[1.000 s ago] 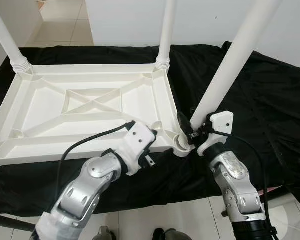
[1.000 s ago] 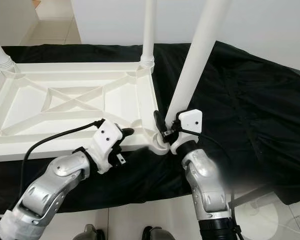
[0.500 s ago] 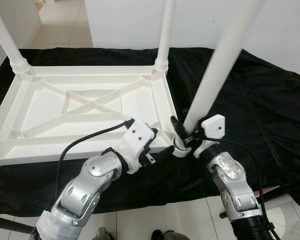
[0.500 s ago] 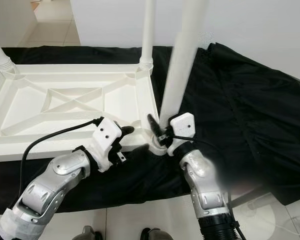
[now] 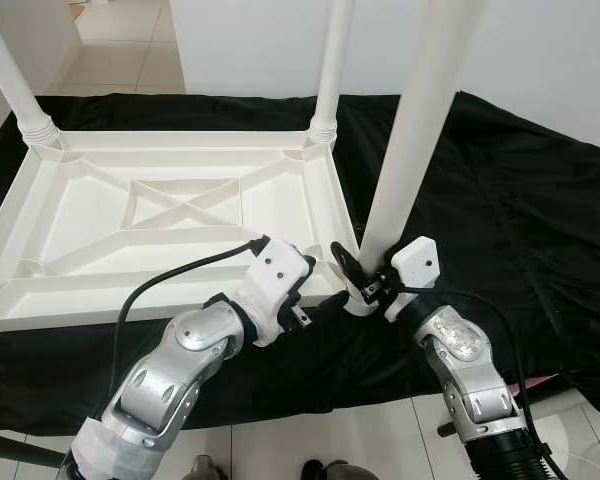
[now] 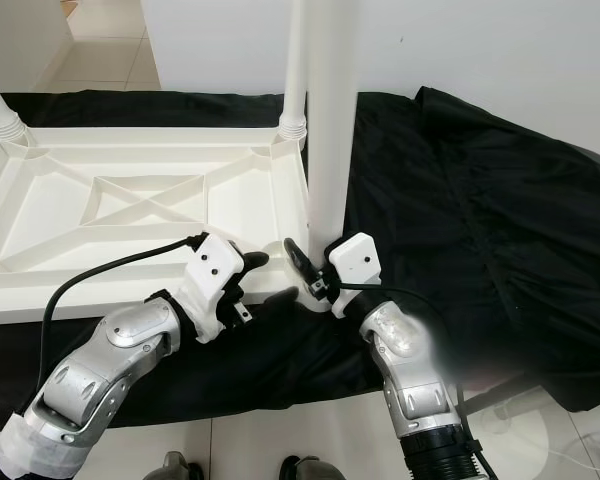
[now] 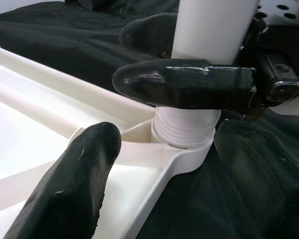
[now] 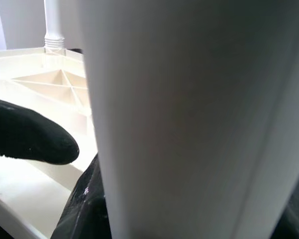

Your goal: Building children table

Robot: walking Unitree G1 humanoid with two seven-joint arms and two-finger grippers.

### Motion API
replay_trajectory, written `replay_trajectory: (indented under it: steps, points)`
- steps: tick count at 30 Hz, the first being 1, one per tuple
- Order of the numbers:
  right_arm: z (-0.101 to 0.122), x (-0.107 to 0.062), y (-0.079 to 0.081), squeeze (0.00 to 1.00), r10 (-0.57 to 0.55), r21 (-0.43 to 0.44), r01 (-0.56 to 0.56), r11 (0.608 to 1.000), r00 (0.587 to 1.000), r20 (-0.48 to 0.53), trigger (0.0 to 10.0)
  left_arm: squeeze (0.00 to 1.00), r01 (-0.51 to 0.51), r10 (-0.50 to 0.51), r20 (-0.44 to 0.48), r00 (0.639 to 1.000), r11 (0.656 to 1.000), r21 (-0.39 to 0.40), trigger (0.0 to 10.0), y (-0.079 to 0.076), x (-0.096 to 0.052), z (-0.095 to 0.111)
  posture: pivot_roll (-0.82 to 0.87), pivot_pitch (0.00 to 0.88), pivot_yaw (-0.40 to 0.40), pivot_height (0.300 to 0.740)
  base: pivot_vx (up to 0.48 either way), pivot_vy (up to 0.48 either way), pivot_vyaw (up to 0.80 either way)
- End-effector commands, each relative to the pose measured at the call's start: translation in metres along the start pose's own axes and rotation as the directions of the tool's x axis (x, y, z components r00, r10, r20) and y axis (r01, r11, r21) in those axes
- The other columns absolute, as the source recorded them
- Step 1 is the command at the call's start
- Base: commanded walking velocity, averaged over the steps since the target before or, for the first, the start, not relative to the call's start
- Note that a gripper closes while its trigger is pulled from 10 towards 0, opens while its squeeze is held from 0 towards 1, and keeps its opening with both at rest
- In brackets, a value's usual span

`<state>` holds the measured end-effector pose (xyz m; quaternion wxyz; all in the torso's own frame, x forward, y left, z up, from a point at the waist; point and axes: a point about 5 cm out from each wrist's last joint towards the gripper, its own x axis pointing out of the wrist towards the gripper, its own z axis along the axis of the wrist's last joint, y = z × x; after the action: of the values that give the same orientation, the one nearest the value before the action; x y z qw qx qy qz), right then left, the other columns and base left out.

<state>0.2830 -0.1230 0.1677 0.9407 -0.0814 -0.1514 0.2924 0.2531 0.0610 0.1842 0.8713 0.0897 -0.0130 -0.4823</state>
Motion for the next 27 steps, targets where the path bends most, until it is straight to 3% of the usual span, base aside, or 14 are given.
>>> replay_trajectory:
  steps: [1,4,7,15,22,27]
  points:
    - [-0.017,-0.005,0.005,0.00,0.019,0.057,-0.014,0.998,0.996,-0.083,10.0,0.00,0.071,-0.071,-0.001,0.997,0.997,0.002,10.0,-0.006,0.001,0.001,-0.03,0.145,-0.059,0.740,0.000,0.000,0.00]
    - [-0.021,-0.002,-0.003,0.00,-0.041,0.057,0.048,0.997,0.991,-0.129,10.0,0.00,0.073,-0.073,-0.001,0.997,0.997,0.004,10.0,-0.006,0.001,0.002,-0.03,0.145,-0.059,0.740,0.000,0.000,0.00]
    - [-0.021,0.003,-0.009,0.00,-0.082,0.115,0.099,0.988,0.986,-0.147,10.0,0.00,0.074,-0.074,0.000,0.997,0.997,0.006,10.0,-0.006,0.002,0.003,-0.03,0.145,-0.059,0.740,0.000,0.000,0.00]
    - [-0.021,0.004,-0.009,0.00,-0.083,0.139,0.105,0.985,0.984,-0.155,10.0,0.00,0.075,-0.075,0.001,0.997,0.997,0.006,10.0,-0.006,0.002,0.003,-0.03,0.144,-0.061,0.740,0.000,0.000,0.00]
    - [-0.026,0.002,-0.008,0.00,-0.126,0.248,0.167,0.954,0.977,-0.172,10.0,0.00,0.075,-0.075,-0.001,0.997,0.997,0.007,10.0,-0.006,0.001,0.003,-0.03,0.145,-0.059,0.740,0.000,0.000,0.00]
    - [-0.030,0.000,-0.008,0.00,-0.145,0.251,0.192,0.949,0.971,-0.192,10.0,0.00,0.076,-0.076,-0.004,0.997,0.997,0.007,10.0,-0.006,0.001,0.003,-0.03,0.147,-0.058,0.740,0.000,0.000,0.00]
